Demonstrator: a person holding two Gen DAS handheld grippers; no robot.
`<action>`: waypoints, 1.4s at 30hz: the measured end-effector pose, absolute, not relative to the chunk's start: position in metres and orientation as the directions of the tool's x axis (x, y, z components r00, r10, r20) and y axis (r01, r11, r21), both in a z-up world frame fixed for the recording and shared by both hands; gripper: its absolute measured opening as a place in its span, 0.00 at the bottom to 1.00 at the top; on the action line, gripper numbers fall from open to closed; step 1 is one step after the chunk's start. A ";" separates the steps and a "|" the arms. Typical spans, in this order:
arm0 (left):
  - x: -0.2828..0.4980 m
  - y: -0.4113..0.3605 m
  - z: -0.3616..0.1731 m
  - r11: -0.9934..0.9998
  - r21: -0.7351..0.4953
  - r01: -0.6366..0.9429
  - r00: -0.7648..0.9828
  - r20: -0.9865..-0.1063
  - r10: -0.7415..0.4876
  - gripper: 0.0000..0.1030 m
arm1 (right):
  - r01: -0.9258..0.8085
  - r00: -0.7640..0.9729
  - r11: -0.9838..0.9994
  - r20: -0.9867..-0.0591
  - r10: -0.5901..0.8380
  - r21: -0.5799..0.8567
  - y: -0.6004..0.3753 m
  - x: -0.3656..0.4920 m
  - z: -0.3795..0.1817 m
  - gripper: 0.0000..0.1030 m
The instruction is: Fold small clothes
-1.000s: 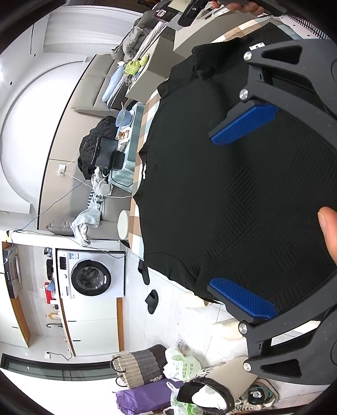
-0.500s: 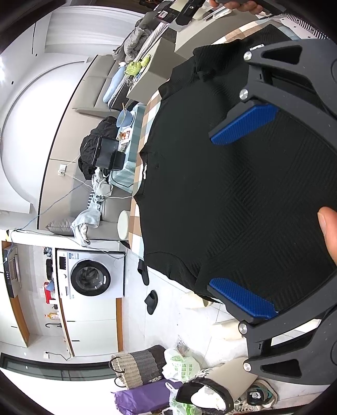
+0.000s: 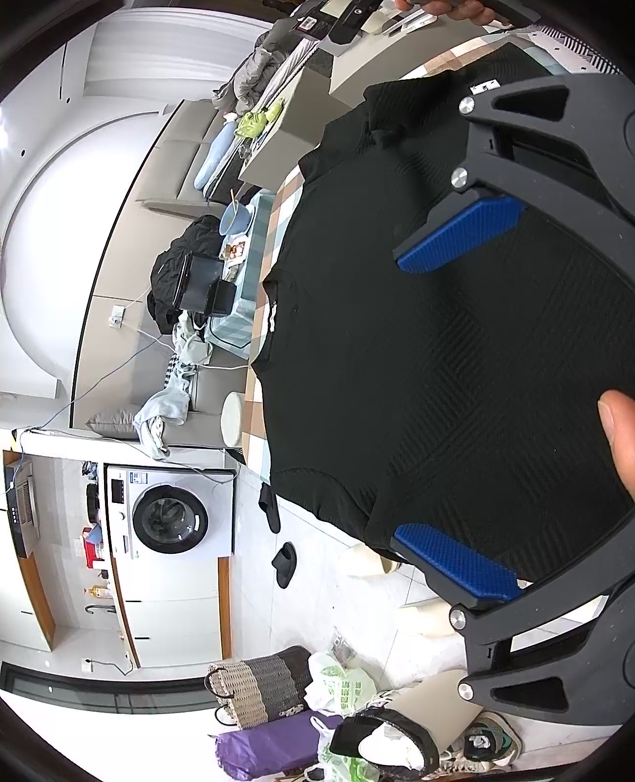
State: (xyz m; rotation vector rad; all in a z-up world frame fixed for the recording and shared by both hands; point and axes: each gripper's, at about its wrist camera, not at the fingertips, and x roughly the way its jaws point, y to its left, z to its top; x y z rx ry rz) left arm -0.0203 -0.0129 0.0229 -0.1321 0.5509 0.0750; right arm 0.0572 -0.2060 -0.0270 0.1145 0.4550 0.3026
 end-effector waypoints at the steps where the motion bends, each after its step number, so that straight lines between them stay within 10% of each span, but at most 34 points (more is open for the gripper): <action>1: -0.019 -0.013 0.023 0.989 -0.105 -0.106 0.849 -0.528 0.035 0.99 | -0.259 0.854 0.949 -0.417 0.312 0.180 -0.207 0.057 -0.027 1.00; 42: 0.029 0.016 -0.002 0.983 -0.113 -0.147 0.819 -0.571 0.057 0.99 | -0.010 0.797 0.961 -0.579 0.175 0.277 -0.272 0.101 -0.067 1.00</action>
